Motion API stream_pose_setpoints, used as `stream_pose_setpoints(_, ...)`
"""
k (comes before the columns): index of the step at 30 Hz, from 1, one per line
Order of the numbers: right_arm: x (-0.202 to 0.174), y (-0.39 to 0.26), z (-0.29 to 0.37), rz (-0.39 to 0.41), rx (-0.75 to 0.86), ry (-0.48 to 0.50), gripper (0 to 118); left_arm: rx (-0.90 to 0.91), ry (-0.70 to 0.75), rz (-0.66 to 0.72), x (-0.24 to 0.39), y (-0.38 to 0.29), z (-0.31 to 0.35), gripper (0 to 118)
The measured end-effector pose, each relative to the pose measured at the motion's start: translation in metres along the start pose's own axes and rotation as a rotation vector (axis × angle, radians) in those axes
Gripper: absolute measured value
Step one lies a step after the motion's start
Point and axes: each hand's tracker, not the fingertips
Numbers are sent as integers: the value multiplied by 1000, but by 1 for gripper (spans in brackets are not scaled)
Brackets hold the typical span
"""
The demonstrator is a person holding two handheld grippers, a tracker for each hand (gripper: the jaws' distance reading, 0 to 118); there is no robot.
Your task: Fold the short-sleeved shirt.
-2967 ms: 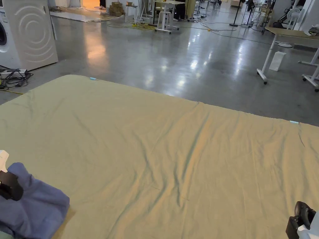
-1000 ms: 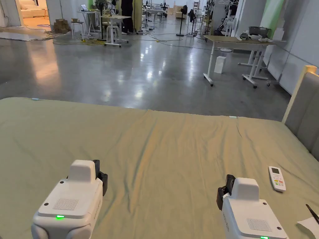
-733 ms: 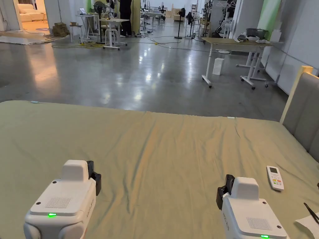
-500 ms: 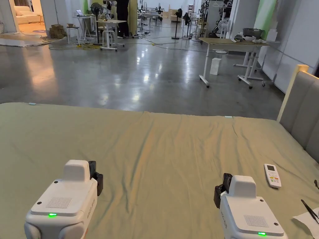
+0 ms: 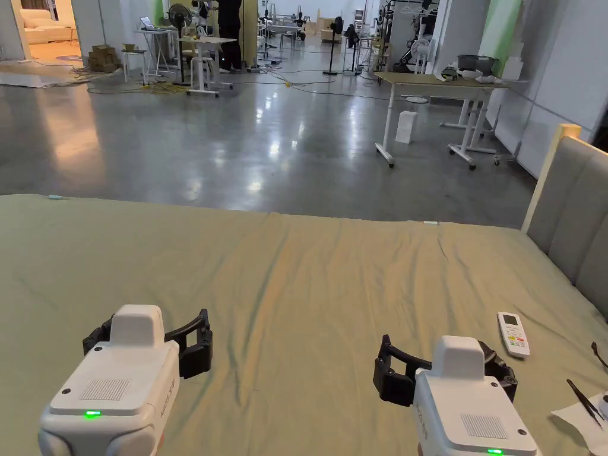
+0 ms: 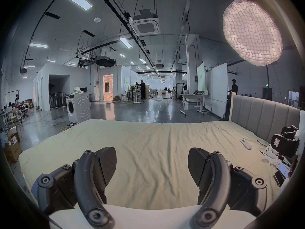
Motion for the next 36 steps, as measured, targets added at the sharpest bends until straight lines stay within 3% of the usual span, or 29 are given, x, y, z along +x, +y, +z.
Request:
stream_pose_setpoints(8, 6, 4, -2, -127, -18, 72, 118, 6, -12, 17, 0, -1, 5, 90)
stream_pose_setpoints(14, 0, 19, 1, -105, -15, 38, 118, 22, -35, 52, -7, -1, -2, 90)
stream_pose_setpoints(17, 2, 20, 0, -183, -19, 63, 118, 46, -44, 66, -7, 0, -2, 90)
stream_pose_setpoints(20, 3, 24, -1, -234, -37, -9, 118, 86, -51, 65, -8, 0, -1, 91)
stream_pose_setpoints(24, 0, 33, -2, -214, -59, -86, 118, 102, -43, 38, -5, 1, 7, 93)
stream_pose_setpoints(28, 0, 34, -9, -215, -101, -72, 118, 90, -54, 52, -3, 2, 8, 93)
stream_pose_setpoints(36, 5, 40, -10, -339, -169, -30, 118, 86, -68, 70, -2, 1, 10, 93)
